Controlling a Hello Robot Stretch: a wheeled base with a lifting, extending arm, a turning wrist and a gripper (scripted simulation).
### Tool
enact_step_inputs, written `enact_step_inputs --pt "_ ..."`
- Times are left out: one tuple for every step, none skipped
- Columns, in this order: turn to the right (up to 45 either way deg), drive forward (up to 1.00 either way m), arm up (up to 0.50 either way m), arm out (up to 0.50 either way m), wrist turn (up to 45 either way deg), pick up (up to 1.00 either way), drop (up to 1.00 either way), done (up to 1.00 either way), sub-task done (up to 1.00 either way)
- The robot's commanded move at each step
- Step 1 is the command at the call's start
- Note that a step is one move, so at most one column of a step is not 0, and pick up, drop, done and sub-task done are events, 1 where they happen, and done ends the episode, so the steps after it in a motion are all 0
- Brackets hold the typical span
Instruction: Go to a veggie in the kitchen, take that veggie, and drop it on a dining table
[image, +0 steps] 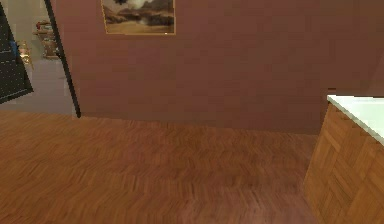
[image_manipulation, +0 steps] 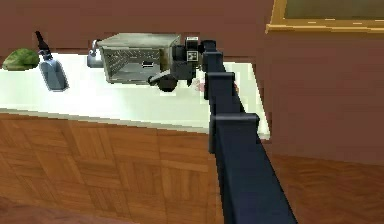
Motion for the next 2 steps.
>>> enact_step_inputs --pt "0.0 0.0 0.0 0.0 -45.0 0.0 0.0 0.0 0.0" --pt "0.0 0.0 0.0 0.0 -45.0 0.0 0.0 0.0 0.0"
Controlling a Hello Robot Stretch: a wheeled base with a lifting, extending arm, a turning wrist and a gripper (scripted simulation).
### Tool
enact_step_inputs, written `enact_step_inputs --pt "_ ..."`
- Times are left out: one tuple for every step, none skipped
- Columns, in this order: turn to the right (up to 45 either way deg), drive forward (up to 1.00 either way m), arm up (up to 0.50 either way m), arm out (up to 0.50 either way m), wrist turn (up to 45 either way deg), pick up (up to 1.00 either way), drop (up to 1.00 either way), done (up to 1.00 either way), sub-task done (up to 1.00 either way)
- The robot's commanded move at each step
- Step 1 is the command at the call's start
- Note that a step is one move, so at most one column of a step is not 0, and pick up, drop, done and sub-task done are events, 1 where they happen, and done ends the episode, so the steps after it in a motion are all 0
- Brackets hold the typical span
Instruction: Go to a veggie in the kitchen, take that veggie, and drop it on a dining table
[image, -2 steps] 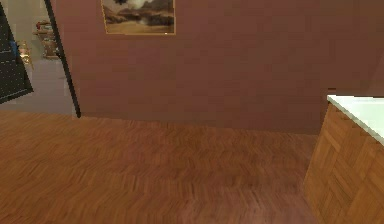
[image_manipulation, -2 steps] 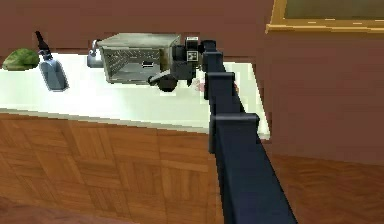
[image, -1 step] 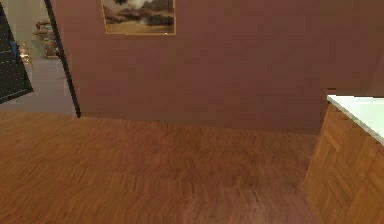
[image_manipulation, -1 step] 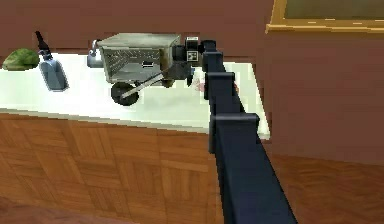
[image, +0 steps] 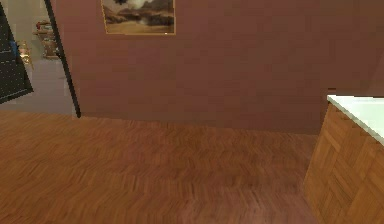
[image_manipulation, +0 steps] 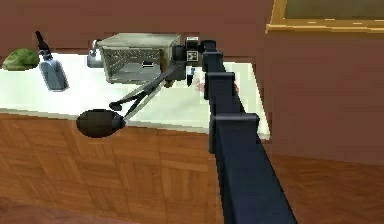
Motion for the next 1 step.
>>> enact_step_inputs --pt "0.0 0.0 0.0 0.0 -15.0 0.0 0.0 0.0 0.0"
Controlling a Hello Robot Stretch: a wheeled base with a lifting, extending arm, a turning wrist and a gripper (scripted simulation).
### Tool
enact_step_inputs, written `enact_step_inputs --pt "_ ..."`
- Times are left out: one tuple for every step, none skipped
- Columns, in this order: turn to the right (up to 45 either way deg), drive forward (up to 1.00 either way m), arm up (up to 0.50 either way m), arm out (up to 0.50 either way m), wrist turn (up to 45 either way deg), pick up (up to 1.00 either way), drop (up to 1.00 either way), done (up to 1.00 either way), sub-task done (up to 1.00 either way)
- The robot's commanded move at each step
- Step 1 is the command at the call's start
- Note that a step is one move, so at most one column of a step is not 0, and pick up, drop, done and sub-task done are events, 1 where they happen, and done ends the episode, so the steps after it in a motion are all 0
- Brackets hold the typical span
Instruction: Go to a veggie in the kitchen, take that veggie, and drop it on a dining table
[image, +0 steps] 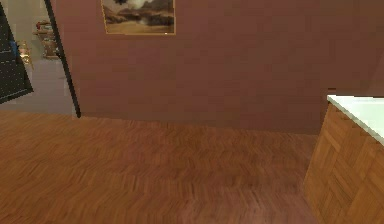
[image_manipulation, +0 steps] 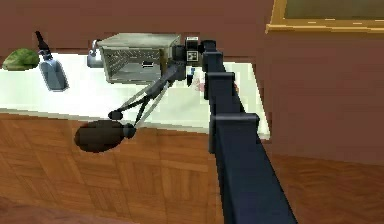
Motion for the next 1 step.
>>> enact_step_inputs --pt "0.0 0.0 0.0 -0.48 0.0 0.0 0.0 0.0 0.0"
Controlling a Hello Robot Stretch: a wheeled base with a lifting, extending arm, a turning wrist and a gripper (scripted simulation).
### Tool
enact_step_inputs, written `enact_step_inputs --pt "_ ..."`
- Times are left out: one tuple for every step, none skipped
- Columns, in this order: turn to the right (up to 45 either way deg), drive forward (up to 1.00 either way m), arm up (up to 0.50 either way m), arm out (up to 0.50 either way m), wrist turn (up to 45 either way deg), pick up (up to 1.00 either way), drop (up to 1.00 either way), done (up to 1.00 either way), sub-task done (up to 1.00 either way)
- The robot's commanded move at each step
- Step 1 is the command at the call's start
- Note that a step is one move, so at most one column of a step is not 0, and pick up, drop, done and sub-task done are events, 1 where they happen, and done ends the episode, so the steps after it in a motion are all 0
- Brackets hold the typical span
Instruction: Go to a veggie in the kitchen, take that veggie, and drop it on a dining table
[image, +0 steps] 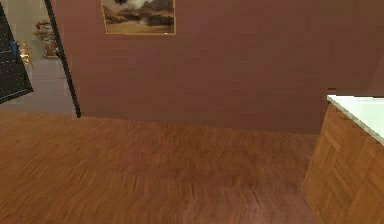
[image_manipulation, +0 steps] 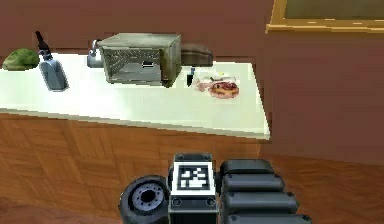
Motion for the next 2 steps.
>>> enact_step_inputs --pt "-45.0 0.0 0.0 0.0 0.0 0.0 0.0 0.0 0.0" --pt "-27.0 0.0 0.0 0.0 0.0 0.0 0.0 0.0 0.0"
